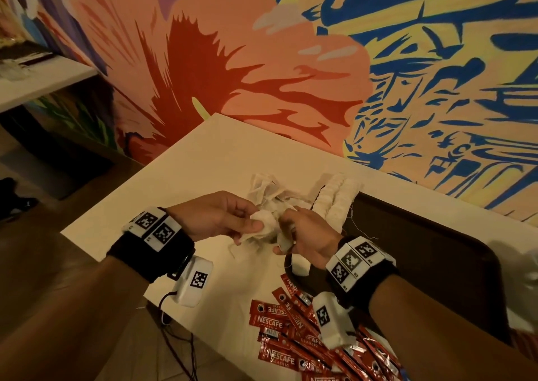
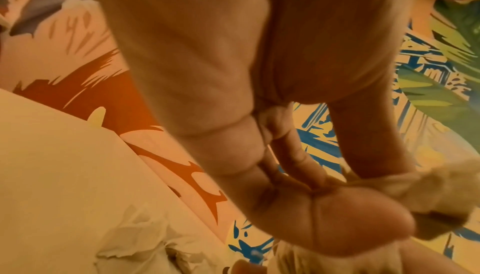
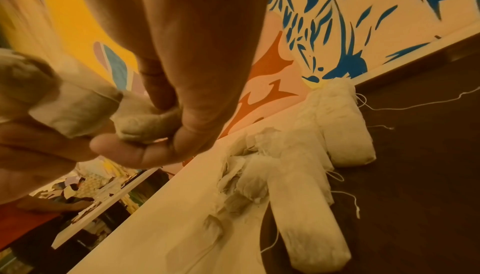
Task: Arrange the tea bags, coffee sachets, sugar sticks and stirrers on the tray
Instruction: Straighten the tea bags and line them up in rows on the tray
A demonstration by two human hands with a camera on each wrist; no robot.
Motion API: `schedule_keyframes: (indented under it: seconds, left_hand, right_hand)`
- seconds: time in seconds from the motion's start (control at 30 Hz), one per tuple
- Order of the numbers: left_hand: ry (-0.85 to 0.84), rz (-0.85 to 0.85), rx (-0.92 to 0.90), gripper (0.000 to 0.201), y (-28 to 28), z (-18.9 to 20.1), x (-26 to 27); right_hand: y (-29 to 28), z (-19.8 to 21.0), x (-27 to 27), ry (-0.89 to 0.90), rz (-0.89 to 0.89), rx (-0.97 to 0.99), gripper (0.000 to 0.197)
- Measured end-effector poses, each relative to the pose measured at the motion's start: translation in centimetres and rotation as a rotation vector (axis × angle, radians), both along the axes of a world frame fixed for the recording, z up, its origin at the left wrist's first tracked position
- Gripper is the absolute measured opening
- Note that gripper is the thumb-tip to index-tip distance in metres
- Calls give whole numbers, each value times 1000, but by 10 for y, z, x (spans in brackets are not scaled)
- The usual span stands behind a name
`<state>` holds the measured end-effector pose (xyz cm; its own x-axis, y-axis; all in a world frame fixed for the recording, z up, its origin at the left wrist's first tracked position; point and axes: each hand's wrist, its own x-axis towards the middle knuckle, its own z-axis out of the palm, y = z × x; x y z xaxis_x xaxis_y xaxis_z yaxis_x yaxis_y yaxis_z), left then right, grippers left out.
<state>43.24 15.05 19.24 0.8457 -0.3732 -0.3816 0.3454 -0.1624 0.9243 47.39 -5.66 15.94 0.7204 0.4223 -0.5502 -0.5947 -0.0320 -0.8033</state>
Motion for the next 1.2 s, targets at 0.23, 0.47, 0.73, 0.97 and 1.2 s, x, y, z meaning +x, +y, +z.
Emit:
schedule_keyframes:
  seconds: [0.23,0.47,0.73,0.97,1.2]
  left_hand:
    - [39,-69,25,24,-13,2,-3]
    - [-50,126,171,26,-21,-4,2]
    - [-129,201,101,28,-20,-3,-4]
    - [-125,153,690,26,8,-38,6]
    - [11,-90,1217,65,-19,-81,8]
  right_hand:
    - [0,5,-9,70,108,74,35]
    - [-5,7,-13,79,228,153,60]
    - [-14,10,-9,85,104,198,30]
    - [-38,7,4,69,-71,67,12]
    - [-59,-1,-2,16,46,-76,40]
